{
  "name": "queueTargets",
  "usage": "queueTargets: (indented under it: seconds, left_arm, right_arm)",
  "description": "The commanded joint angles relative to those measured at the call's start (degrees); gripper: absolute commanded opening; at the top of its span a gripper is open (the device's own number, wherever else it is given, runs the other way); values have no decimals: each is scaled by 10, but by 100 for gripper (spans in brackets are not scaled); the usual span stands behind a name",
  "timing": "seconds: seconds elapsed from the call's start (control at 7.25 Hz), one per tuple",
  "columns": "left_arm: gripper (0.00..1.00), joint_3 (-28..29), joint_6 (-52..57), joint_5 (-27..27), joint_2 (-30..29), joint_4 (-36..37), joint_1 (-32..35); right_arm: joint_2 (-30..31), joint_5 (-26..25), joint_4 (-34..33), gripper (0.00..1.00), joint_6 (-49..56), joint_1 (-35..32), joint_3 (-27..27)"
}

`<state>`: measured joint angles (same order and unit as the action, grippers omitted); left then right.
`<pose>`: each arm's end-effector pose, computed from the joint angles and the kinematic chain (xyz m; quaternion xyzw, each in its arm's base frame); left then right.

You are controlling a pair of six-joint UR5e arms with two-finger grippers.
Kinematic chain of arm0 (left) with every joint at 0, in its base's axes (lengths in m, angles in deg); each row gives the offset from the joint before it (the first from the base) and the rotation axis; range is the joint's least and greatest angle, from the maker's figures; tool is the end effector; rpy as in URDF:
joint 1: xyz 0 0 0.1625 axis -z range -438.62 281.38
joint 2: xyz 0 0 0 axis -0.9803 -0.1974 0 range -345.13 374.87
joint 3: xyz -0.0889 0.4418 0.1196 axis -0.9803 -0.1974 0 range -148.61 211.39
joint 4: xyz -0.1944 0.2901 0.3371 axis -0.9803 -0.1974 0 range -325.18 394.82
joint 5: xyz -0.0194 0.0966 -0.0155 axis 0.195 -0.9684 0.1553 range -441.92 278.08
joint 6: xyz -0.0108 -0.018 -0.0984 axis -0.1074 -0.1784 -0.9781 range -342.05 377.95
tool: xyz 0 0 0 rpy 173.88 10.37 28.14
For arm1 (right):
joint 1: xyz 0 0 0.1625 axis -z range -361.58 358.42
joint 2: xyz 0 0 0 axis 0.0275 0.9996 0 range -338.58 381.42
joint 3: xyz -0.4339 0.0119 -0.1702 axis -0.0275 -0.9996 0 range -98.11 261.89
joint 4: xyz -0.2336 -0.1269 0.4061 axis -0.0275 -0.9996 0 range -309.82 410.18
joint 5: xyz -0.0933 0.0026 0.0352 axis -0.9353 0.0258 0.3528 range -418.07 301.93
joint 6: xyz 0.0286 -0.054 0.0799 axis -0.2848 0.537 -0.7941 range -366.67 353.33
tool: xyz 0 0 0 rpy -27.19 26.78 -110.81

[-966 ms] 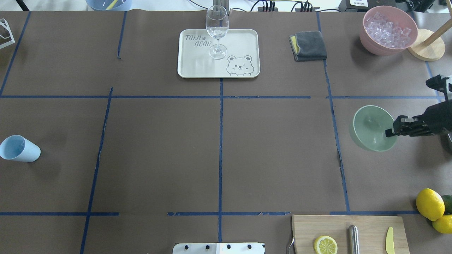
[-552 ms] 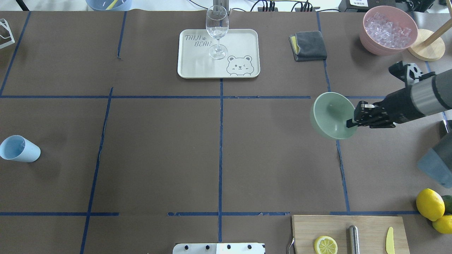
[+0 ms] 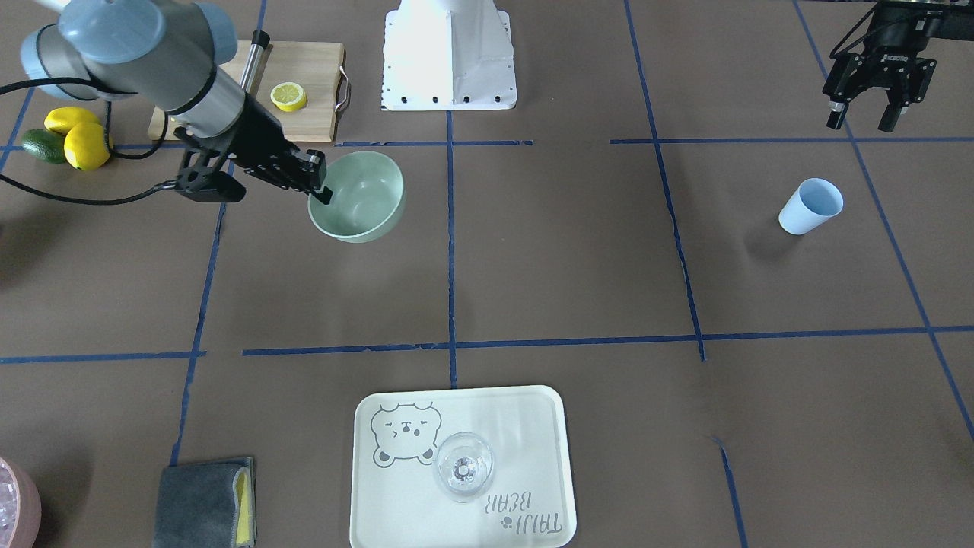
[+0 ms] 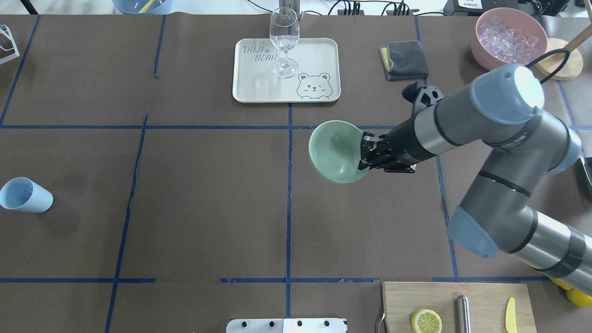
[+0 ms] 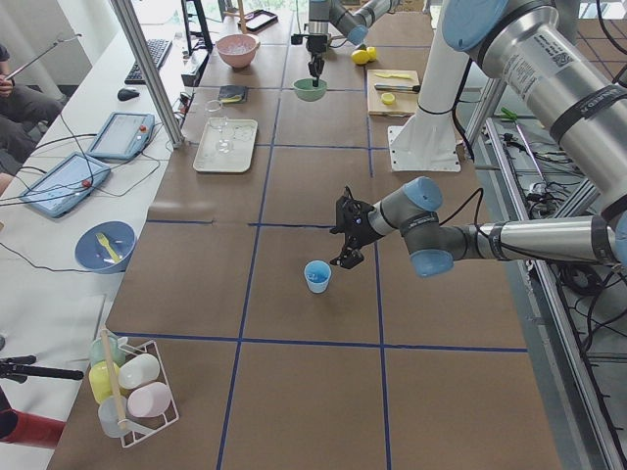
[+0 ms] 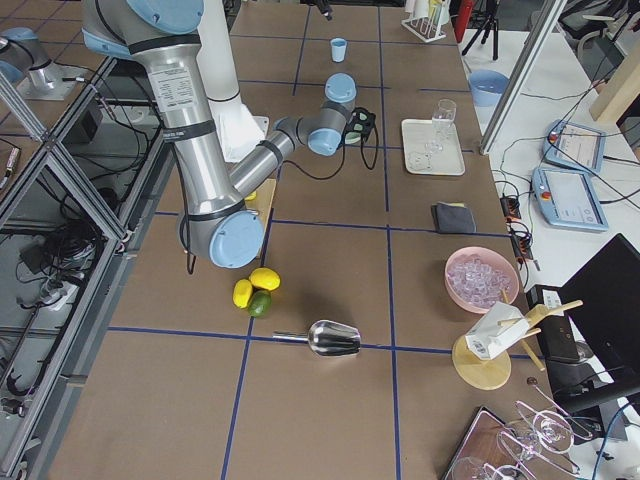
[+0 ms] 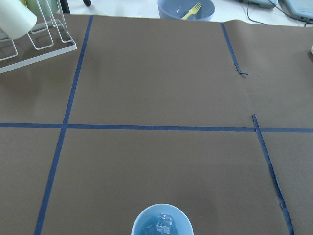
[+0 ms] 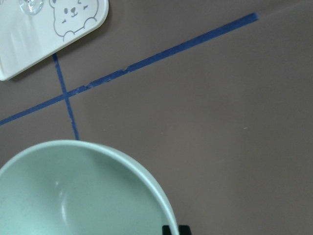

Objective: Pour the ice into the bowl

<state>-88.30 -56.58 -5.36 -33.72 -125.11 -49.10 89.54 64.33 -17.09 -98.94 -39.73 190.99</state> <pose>0.1702 -0.2763 0.5739 0.2793 0.4071 -0.1625 0.8543 -0.4593 -0.4617 0.2373 -0.0693 -0.5551 0.1437 0.8164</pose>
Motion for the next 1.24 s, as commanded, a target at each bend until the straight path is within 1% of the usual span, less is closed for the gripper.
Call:
queueTargets:
  seconds: [0.0,0.14,0.28,0.41,0.55,0.69,0.83,0.97,1.1]
  left_arm:
    - [99,14,-125,-132,6,49,-142]
    - [99,17,-172,-188,6,88,-200]
    - [99,23,-217,-239,6,127,-243]
    - [99,24,-244,-261,0,159,-266]
    - [99,26,-245,-268,-5,161,-270]
    - [99,40,-246,-280,-13,164,-271]
    - [99,64,-247,-300,-26,164,-273]
    - [99,73,-247,-315,-34,166,-273]
    - [99,77,-247,-316,-36,166,-274]
  right_arm:
    - [-77,-50,-73,0,-37,63,-4]
    - [-107,-80,-96,0,-66,93,-15]
    - [-155,-104,-117,0,-79,105,-59]
    - [-200,-105,-120,0,-79,107,-119]
    - [-248,-105,-119,0,-78,109,-188]
    - [-297,-107,-118,0,-75,112,-255]
    - [-330,-108,-116,0,-71,113,-307]
    - [-349,-108,-116,0,-64,115,-343]
    - [-349,-109,-117,0,-59,121,-345]
